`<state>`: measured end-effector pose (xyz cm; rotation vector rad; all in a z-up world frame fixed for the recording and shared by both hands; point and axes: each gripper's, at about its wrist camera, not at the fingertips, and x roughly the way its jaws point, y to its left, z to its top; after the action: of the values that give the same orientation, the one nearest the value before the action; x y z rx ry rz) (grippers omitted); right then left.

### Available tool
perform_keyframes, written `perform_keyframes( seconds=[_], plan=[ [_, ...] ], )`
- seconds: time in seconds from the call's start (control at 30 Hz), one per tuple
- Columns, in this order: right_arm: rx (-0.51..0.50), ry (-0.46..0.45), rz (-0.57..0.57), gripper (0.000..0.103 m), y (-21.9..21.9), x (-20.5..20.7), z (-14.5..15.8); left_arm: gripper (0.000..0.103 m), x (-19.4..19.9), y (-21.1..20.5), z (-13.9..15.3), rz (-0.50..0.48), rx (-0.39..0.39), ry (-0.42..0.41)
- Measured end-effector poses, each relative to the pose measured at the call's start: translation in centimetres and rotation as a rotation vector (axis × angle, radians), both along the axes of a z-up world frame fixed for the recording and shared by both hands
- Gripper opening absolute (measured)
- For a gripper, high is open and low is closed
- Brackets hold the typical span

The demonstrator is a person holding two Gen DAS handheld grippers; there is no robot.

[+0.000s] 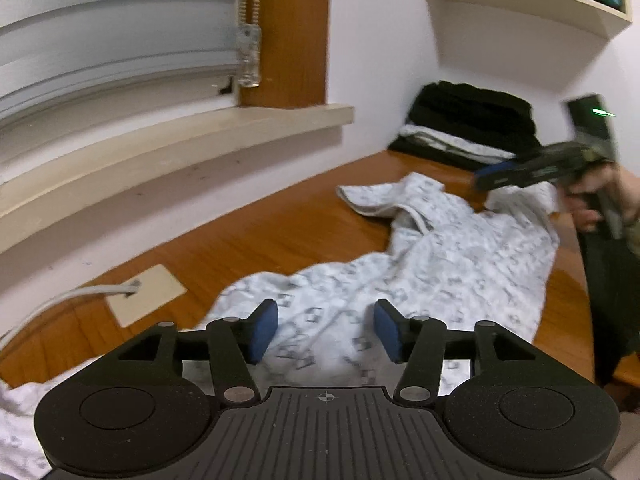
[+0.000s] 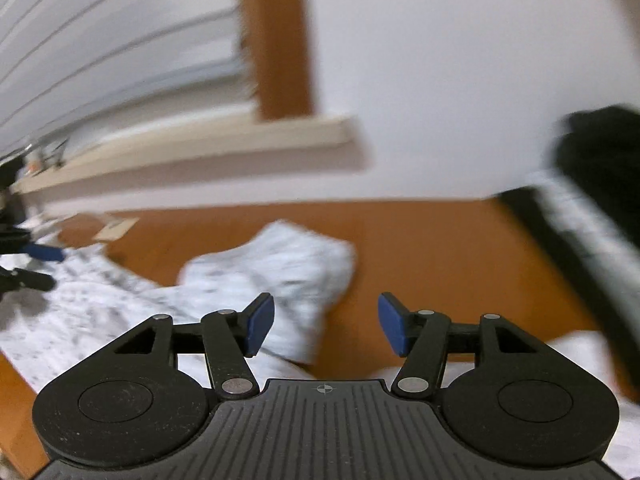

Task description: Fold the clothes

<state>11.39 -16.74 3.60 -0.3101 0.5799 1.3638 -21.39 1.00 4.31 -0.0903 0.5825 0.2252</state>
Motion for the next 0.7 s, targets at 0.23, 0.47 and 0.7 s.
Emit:
perform_keyframes(
  seconds=[0.23, 0.47, 0.7],
  plan=[
    [-0.147, 0.008, 0.087, 0.065, 6.5, -2.4, -1.4, 0.008, 0.7, -0.6, -1.0, -0.022, -0.038, 0.031],
    [-0.192, -0.094, 0.149, 0.024, 7.1, -3.5, -1.3, 0.007, -0.3, -1.3, -0.1, 0.005, -0.024, -0.038],
    [-0.170, -0.332, 0.103, 0.012, 9.6, -4.2, 1.0, 0.007, -2.0, -3.2, 0.3, -0.022, -0.026, -0.036]
  ],
)
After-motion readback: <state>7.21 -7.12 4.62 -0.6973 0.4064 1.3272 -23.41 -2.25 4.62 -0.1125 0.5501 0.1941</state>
